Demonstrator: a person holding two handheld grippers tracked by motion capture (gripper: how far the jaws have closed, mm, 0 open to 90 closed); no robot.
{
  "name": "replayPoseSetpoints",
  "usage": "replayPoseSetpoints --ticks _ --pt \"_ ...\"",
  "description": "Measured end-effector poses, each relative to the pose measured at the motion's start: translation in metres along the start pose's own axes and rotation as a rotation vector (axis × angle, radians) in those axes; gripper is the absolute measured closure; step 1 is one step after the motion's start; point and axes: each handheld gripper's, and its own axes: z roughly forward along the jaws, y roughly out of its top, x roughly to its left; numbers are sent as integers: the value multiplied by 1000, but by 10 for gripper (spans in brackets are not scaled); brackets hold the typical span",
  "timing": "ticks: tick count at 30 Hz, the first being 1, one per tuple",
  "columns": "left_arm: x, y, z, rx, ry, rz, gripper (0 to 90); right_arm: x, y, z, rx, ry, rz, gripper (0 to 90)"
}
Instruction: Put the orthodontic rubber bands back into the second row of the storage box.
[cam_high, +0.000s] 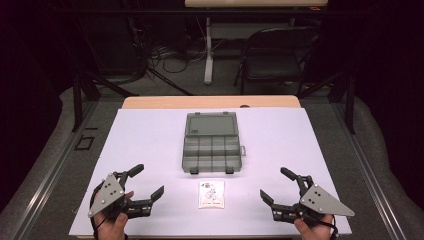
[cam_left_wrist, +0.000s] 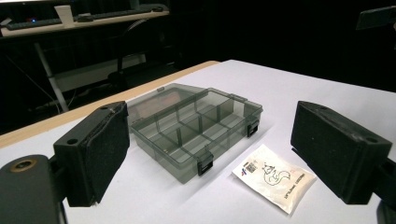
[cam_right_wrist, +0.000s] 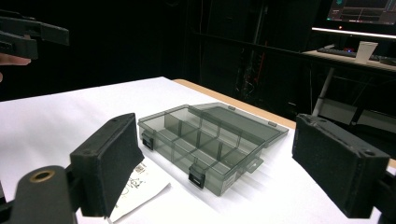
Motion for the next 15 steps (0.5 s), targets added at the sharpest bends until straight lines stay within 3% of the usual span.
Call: replayPoseSetpoints --ticks 11,15 --pt "-1 2 4 33 -14 -7 120 1 0 -1 2 -6 -1 142" --pt "1 3 6 47 -10 -28 120 2 1 -1 6 -3 -4 142"
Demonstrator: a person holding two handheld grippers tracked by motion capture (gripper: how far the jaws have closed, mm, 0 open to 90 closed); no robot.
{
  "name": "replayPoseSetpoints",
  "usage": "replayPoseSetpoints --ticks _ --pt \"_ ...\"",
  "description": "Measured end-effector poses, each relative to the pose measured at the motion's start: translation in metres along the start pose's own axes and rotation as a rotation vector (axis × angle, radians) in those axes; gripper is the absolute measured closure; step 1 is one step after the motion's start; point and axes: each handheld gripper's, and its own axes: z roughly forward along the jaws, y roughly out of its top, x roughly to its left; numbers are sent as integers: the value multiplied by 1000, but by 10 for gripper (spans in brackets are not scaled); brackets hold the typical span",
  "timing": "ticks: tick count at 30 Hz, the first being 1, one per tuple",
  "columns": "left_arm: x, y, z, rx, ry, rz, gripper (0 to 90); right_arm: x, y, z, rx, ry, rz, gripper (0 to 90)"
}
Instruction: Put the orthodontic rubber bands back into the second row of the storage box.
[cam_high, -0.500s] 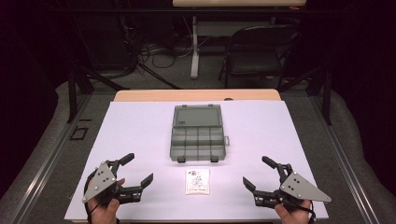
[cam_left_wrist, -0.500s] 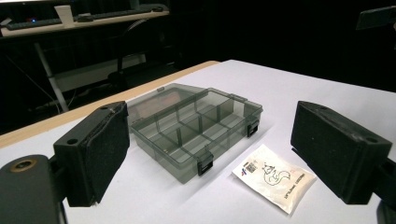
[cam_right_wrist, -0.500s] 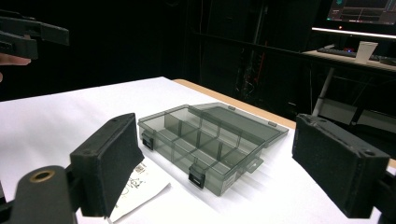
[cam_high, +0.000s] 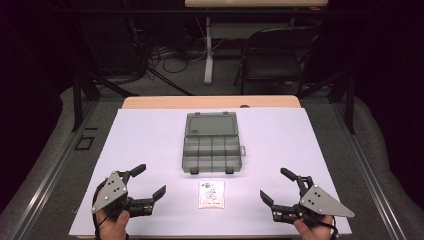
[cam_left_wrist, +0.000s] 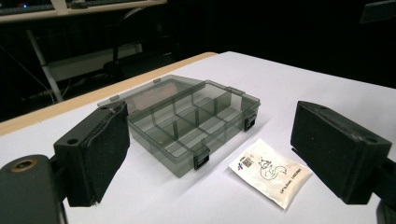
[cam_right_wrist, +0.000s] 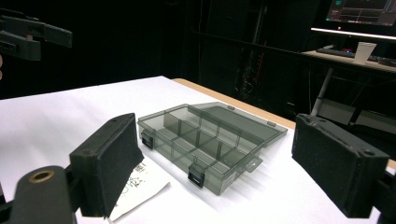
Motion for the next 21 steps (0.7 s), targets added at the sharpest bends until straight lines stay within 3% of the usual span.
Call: replayPoseSetpoints --ticks 6,21 --pt "8 9 9 32 -18 -56 120 0 0 1 1 -1 4 142" --pt "21 30 43 129 -26 -78 119 -2 -1 2 -4 -4 13 142"
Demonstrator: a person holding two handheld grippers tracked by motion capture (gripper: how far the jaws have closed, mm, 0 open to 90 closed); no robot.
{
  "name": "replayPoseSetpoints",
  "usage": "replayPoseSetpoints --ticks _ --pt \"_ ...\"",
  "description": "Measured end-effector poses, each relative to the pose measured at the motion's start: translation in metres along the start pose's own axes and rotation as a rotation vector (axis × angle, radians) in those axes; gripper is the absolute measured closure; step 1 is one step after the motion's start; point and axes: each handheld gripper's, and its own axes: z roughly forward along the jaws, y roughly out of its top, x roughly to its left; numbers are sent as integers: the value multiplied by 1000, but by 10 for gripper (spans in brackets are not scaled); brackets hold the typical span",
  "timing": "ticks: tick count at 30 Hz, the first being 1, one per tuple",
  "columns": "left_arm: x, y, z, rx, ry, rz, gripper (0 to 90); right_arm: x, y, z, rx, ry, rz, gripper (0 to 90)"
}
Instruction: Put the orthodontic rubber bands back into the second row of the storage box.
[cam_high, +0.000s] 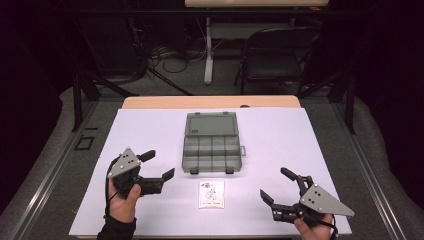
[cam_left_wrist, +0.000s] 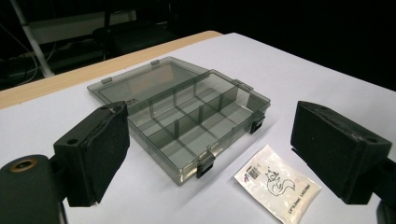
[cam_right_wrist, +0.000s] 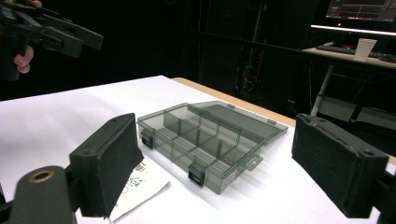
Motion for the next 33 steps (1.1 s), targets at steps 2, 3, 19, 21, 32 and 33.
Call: replayPoseSetpoints --ticks 2,3,19,21,32,33 --pt "1 2 3 9 -2 -6 118 0 0 0 4 1 0 142" --pt "2 4 5 14 -5 -6 118 0 0 0 6 0 2 142" --pt "6 15 33 78 -37 -14 41 -2 -1 0 9 4 11 142" --pt "6 15 37 104 -40 -15 18 -2 -1 0 13 4 12 142" --pt "9 15 53 170 -48 -32 5 -2 -2 0 19 1 17 142" --pt "9 15 55 178 -45 -30 5 -2 -2 0 19 1 17 142"
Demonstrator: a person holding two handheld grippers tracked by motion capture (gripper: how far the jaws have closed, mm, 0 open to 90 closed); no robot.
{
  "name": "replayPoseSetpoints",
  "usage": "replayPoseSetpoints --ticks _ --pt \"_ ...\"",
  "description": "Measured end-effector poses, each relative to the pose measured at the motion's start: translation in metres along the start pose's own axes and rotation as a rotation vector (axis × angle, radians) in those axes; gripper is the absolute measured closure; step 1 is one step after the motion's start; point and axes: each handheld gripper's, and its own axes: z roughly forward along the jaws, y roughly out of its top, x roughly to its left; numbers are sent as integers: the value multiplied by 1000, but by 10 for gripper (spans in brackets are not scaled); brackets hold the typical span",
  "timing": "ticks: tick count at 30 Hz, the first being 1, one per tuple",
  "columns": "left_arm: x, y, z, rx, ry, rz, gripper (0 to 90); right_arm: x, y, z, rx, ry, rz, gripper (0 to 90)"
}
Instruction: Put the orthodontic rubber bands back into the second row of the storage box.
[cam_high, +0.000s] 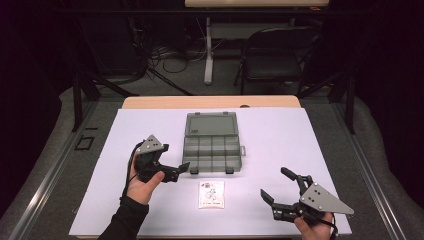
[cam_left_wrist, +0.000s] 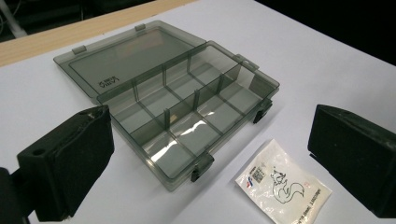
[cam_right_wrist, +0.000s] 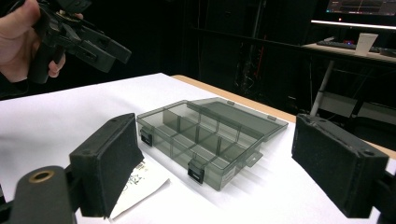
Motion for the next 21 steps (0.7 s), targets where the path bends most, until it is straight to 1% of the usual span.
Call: replayPoseSetpoints --ticks 5,6,7,8,9,10,12,13,15,16,17,18,19,20,21 --pt "-2 0 11 40 0 -12 5 0 0 0 2 0 -2 142" --pt "-4 1 16 51 -6 -7 5 0 0 -1 5 1 -9 142" --pt "-4 1 16 51 -6 -7 5 -1 0 -1 4 0 -12 142" --pt "-5 1 18 56 -10 -2 5 -1 0 -1 4 0 -12 142" --pt "-7 1 23 72 -19 9 5 -1 0 -1 5 0 -13 142" --pt "-7 1 23 72 -19 9 5 -1 0 -1 5 0 -13 142" --pt "-9 0 27 91 -20 16 5 0 0 0 1 -4 -9 142" --pt "-10 -1 32 105 -31 22 5 0 0 0 3 -3 -7 142" --pt "-11 -1 33 109 -35 27 6 0 0 0 2 -3 -10 142" --pt "-12 -2 34 113 -36 32 15 0 0 0 1 -4 -13 142" --pt "-13 -2 36 117 -35 38 66 0 0 0 2 -4 -12 142" --pt "-13 -2 37 118 -36 42 66 0 0 0 2 -4 -12 142" --pt "-14 -3 38 122 -43 41 92 0 0 0 2 -4 -12 142" --pt "-14 -4 39 124 -45 44 156 0 0 0 3 -4 -12 142" --pt "-15 -4 40 126 -46 47 161 0 0 0 3 -4 -12 142"
